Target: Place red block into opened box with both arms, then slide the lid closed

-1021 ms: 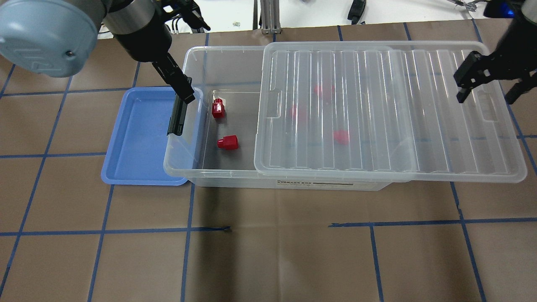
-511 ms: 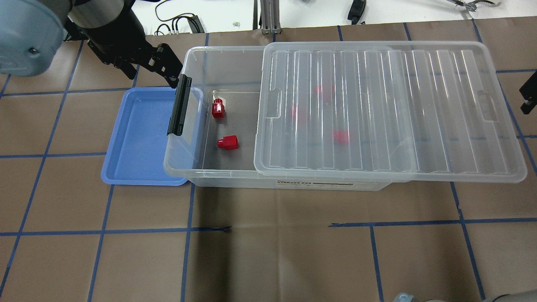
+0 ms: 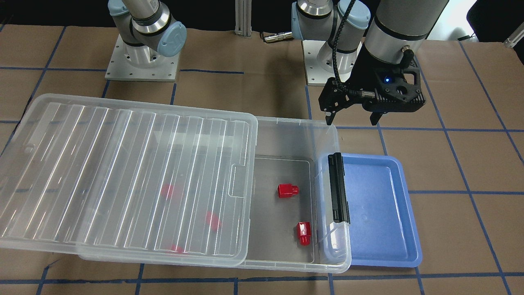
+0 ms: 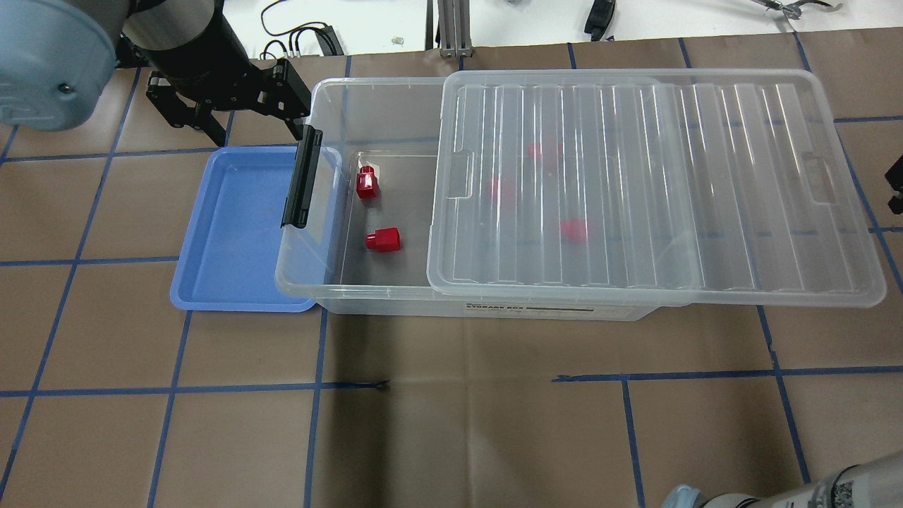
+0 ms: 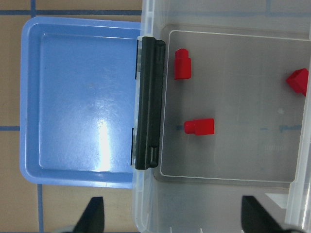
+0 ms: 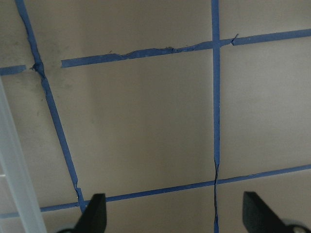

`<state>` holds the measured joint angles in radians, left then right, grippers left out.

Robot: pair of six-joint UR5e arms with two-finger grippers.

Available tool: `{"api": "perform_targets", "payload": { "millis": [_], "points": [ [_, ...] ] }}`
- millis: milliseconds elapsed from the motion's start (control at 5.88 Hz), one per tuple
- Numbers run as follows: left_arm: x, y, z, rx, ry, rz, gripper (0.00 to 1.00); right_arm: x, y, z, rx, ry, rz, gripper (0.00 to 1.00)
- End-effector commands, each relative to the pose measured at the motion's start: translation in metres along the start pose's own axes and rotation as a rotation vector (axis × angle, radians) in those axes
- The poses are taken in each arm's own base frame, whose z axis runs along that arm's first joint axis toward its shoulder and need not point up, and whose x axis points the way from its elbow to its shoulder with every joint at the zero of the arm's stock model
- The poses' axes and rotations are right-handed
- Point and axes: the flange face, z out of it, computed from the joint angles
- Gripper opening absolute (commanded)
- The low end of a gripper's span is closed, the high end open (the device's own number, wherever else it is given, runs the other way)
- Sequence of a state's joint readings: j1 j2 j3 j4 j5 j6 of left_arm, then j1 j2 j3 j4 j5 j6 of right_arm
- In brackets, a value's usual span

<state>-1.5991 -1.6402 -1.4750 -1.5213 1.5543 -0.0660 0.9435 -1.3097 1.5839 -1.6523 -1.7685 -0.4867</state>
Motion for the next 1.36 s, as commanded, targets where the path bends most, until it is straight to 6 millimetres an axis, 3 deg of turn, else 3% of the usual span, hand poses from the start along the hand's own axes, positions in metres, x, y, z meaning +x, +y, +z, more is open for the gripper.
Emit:
{"api": "perform_targets", "payload": {
  "millis": [0, 511, 681, 1191],
  "points": [
    [0.000, 0.004, -0.005, 0.005, 0.002, -0.005, 0.99, -0.021, 0.008, 0.009, -0.003, -0.055, -0.012, 1.00],
    [-0.005, -0.002, -0.008, 0.017, 0.014, -0.008, 0.99, -0.070, 0.007, 0.006, 0.006, -0.090, -0.080, 1.00],
    [-0.001, 0.004, -0.004, 0.009, 0.015, 0.004, 0.99, -0.074, 0.009, 0.007, 0.004, -0.091, -0.085, 1.00],
    [-0.002, 0.004, -0.004, 0.006, 0.013, 0.004, 0.99, -0.130, 0.007, -0.008, 0.037, -0.099, -0.171, 1.00]
  ]
}}
